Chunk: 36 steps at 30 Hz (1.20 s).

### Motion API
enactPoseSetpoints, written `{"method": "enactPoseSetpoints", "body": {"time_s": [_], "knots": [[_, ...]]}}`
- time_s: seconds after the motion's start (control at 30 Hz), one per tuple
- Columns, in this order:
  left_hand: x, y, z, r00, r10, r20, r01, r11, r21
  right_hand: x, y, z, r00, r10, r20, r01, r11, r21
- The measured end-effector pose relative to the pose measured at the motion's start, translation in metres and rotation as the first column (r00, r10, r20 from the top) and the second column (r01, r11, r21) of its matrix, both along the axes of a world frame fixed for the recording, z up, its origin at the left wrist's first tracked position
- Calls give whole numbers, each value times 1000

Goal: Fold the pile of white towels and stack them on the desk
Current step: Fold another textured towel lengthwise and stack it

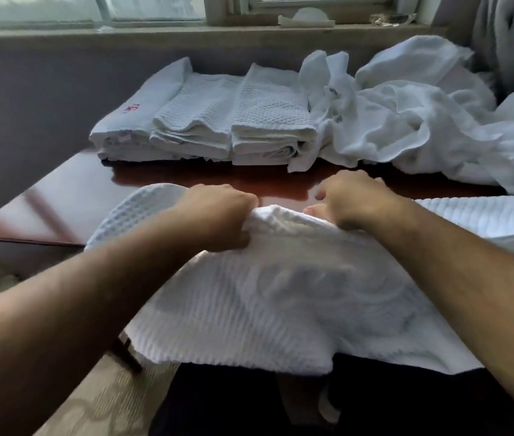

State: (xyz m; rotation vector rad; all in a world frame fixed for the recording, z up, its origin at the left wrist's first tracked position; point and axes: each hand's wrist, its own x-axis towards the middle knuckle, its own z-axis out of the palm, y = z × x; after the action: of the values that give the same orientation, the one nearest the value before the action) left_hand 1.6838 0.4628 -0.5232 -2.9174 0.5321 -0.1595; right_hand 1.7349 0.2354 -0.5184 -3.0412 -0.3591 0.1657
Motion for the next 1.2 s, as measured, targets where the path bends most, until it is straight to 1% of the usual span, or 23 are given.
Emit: {"method": "enactPoseSetpoints", "body": {"time_s": [0.07,0.1,0.17,0.23,0.27,0.33,0.4,0.43,0.47,0.5,0.53,0.6,0.63,0.7,0.73,0.8,0.87,0.93,0.97,1.0,1.03,1.13,1.2], "knots": [[0,4,-1,998,1,61,-3,1000,31,-2,17,-4,987,158,8,-158,987,13],[0,3,-3,992,-2,123,-5,999,53,-1,22,-8,983,183,6,-183,983,8],[-6,2,-8,962,12,271,-35,996,81,5,24,-15,987,162,2,-162,986,43],[-14,4,-13,938,40,344,-65,996,61,12,19,-21,993,113,-18,-108,977,183],[-20,7,-14,946,56,320,-74,996,46,15,17,-24,996,92,-21,-83,965,249],[-31,14,-13,978,104,181,-104,995,-11,20,14,-30,998,68,-5,-63,943,327],[-40,22,-2,981,178,-77,-187,974,-127,24,16,-32,998,67,22,-70,941,330],[-42,27,5,958,179,-223,-229,947,-227,26,17,-32,996,78,34,-85,948,308],[-41,32,12,928,156,-339,-272,906,-326,28,19,-30,995,96,40,-104,955,278],[-36,38,16,905,145,-401,-311,867,-389,30,21,-28,993,113,41,-119,961,250],[-31,44,17,900,167,-402,-338,851,-403,30,22,-27,992,123,37,-128,965,230],[-24,52,11,913,279,-298,-367,882,-297,31,22,-27,992,126,30,-130,966,223],[-23,56,7,908,317,-276,-385,891,-242,31,21,-28,992,123,32,-127,964,234],[-22,63,-1,878,313,-362,-409,884,-228,32,20,-30,993,112,47,-120,954,275],[-22,67,-3,866,274,-418,-396,887,-238,32,19,-30,993,107,56,-119,948,296],[-20,74,1,869,186,-459,-326,913,-246,34,17,-28,992,108,72,-126,937,326],[-17,78,4,881,127,-455,-306,887,-346,38,17,-25,990,114,86,-137,927,349],[-11,76,5,862,91,-498,-369,788,-494,42,16,-22,989,103,107,-136,918,373],[-9,74,5,836,76,-543,-406,752,-520,44,15,-21,988,93,121,-133,915,381],[-8,72,3,805,59,-590,-430,744,-512,46,14,-19,987,84,136,-130,914,385],[-7,71,2,779,44,-626,-432,762,-483,48,14,-18,986,74,150,-128,913,388],[-4,70,0,768,-19,-640,-276,892,-358,53,13,-18,983,51,177,-118,914,388],[1,73,2,772,-46,-634,-243,900,-361,55,14,-21,984,55,170,-118,915,385]]}}
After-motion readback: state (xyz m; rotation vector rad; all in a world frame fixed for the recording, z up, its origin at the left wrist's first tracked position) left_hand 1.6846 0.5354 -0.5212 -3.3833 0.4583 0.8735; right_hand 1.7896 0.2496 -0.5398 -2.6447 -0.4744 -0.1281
